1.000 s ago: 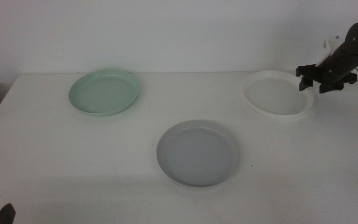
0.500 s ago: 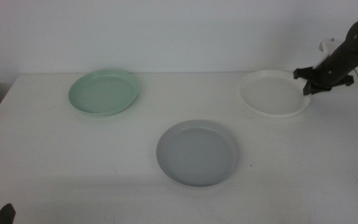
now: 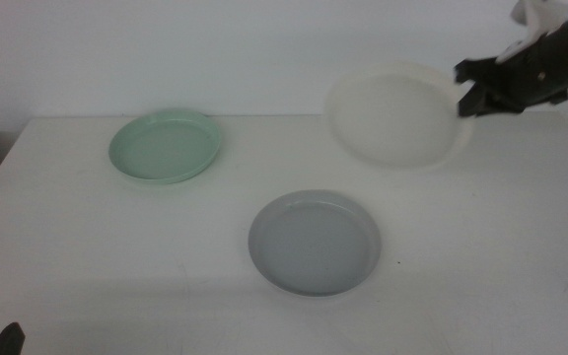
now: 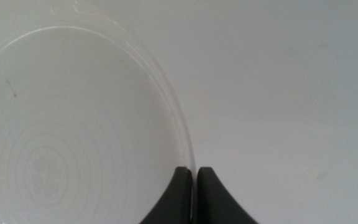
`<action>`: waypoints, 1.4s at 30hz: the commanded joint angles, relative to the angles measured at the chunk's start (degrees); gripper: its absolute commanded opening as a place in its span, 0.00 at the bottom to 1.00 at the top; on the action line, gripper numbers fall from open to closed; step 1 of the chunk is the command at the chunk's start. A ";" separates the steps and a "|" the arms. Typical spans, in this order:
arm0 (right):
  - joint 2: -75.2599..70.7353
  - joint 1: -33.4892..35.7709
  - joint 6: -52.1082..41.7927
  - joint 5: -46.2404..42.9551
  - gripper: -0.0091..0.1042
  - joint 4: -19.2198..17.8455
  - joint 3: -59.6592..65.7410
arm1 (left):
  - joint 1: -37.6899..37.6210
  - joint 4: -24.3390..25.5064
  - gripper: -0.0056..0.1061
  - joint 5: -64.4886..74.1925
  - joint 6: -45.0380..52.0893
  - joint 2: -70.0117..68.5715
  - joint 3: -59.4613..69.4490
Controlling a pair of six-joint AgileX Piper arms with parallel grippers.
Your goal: Stack the three bowls on top of each other.
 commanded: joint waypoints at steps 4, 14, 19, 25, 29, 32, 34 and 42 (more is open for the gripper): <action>-9.39 7.20 -0.32 -7.67 0.07 2.94 8.88 | -0.35 -0.04 0.98 -4.84 -0.61 -0.76 -0.26; -5.81 16.40 2.36 -13.94 0.07 2.60 14.18 | -0.35 -0.04 0.98 -4.84 -0.61 -0.76 -0.26; -1.66 16.77 2.36 -14.01 0.07 2.04 14.69 | -0.35 -0.04 0.98 -4.78 -0.61 -0.76 -0.26; 1.80 16.77 2.10 -15.10 0.07 1.40 14.69 | -0.35 -0.04 0.98 -4.78 -0.61 -0.76 -0.26; 2.88 16.77 2.10 -16.19 0.07 -0.07 14.69 | -0.35 -0.04 0.98 -4.78 -0.61 -0.76 -0.26; 3.05 16.77 2.17 -17.07 0.08 -0.41 14.69 | -0.35 -0.04 0.98 -4.78 -0.61 -0.76 -0.26; 3.05 16.77 2.17 -17.20 0.10 -1.14 14.69 | -0.35 -0.04 0.98 -4.78 -0.61 -0.76 -0.26; 2.24 16.77 2.17 -15.37 0.37 -1.05 13.67 | -0.35 -0.04 0.98 -4.78 -0.61 -0.76 -0.26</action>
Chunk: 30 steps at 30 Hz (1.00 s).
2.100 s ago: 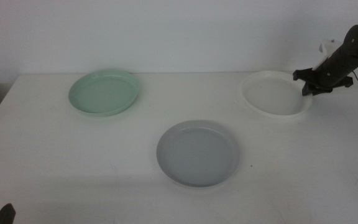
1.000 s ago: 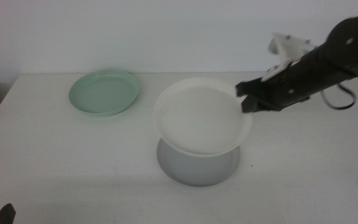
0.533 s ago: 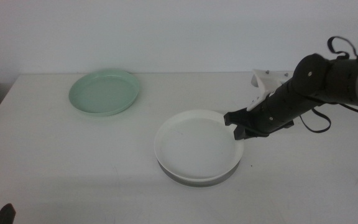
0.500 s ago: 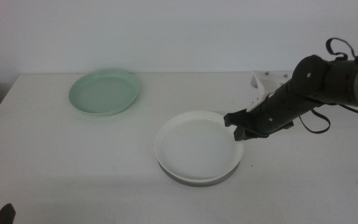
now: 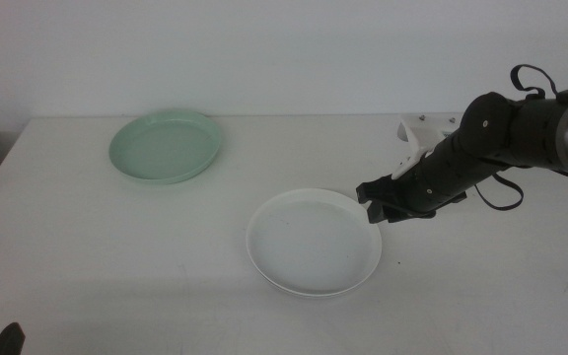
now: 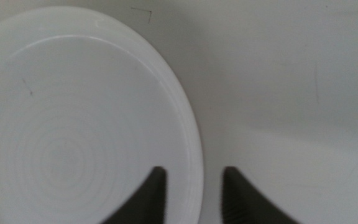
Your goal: Stack the three bowls on top of each other.
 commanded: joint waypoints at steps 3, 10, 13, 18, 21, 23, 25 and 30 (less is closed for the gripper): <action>-6.28 0.00 -0.32 1.57 0.49 0.26 -2.87 | -0.35 -0.04 0.98 -4.78 -0.61 -0.76 -0.26; -17.73 -0.11 -5.50 4.74 0.55 -1.18 -1.60 | -0.35 -0.04 0.98 -4.78 -0.61 -0.76 -0.26; -24.14 -0.03 -8.38 3.53 0.53 0.53 2.77 | -0.35 -0.04 0.98 -4.78 -0.61 -0.76 -0.26; -37.36 -0.03 -12.61 2.38 0.52 2.28 13.39 | -0.35 -0.04 0.98 -4.78 -0.61 -0.76 -0.26; -46.02 -0.03 -13.21 2.44 0.52 2.18 18.67 | -0.35 -0.04 0.98 -4.78 -0.61 -0.76 -0.26; -52.27 -0.03 -13.24 2.61 0.52 1.90 21.74 | -0.35 -0.04 0.98 -4.78 -0.61 -0.76 -0.26; -58.60 -0.03 -13.68 2.14 0.52 1.78 24.71 | -0.35 -0.04 0.98 -4.78 -0.61 -0.76 -0.26; -69.73 -0.03 -13.63 1.44 0.52 1.67 28.90 | -0.35 -0.04 0.98 -4.78 -0.61 -0.76 -0.26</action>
